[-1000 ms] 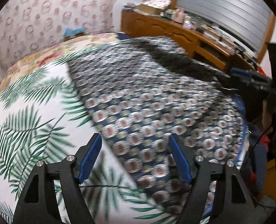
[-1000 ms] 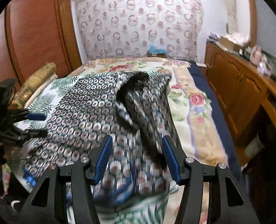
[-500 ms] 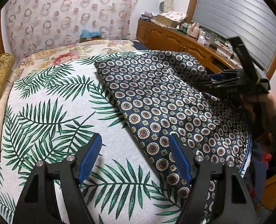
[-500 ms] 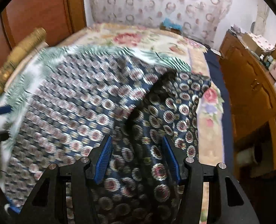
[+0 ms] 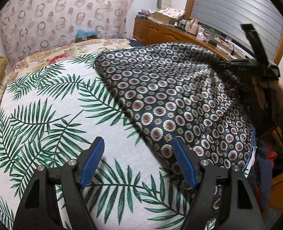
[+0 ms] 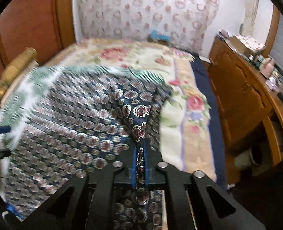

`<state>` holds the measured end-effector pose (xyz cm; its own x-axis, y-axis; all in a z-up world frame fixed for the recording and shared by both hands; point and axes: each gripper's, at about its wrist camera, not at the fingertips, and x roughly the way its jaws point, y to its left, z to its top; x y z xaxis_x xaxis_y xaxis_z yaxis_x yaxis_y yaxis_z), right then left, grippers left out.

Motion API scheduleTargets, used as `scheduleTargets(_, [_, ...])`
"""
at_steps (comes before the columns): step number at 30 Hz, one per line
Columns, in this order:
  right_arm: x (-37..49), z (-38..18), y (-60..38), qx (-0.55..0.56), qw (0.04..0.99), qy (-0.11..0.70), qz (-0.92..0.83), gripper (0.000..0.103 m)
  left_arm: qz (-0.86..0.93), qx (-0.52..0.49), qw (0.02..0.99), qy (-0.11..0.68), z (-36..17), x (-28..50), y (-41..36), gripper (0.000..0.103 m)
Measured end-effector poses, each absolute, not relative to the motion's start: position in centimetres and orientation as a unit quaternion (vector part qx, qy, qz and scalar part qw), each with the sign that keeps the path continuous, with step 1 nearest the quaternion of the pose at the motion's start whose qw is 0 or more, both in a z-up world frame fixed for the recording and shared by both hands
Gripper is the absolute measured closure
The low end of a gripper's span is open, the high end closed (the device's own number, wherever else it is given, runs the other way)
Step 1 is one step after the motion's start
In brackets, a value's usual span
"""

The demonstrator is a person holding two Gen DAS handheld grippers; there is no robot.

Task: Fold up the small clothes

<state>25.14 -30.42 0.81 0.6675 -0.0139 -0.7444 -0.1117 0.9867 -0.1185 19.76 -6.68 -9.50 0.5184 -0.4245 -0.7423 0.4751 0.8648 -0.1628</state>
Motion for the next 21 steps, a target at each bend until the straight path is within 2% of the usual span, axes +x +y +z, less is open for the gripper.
scheduleTargets(1, [25.6,0.7,-30.6,-0.072,0.908,0.412,0.019,0.075,-0.259,0.032,0.87,0.418,-9.5,19.9,-6.7,0.028])
scheduleTargets(2, [25.9,0.7,-30.9,-0.062,0.91,0.41,0.02,0.07,-0.259,0.035,0.87,0.419,-9.7,19.8,-6.9,0.028])
scheduleTargets(5, [26.3,1.9,-31.4,-0.02,0.922,0.384,0.045,0.064,-0.249,0.048,0.868,0.428,-10.2,20.0,-7.3,0.028])
scheduleTargets(16, [34.6,2.1,-32.7,0.047,0.903,0.426,0.043,0.063,-0.227,0.087,0.868,0.432,-11.5,20.1,-8.0,0.025])
scheduleTargets(17, [35.3,2.2,-32.7,0.054,0.901,0.428,0.041,0.067,-0.224,0.096,0.87,0.428,-11.6,20.0,-8.2,0.024])
scheduleTargets(18, [35.7,2.6,-32.7,0.059,0.901,0.427,0.043,0.079,-0.224,0.095,0.872,0.426,-11.6,19.9,-8.2,0.022])
scheduleTargets(19, [36.0,2.8,-32.6,0.059,0.901,0.426,0.05,0.102,-0.224,0.092,0.871,0.427,-11.6,19.9,-8.1,0.021])
scheduleTargets(21, [36.0,3.7,-32.3,0.028,0.918,0.393,0.032,0.102,-0.223,0.093,0.871,0.427,-11.5,20.0,-8.2,0.02])
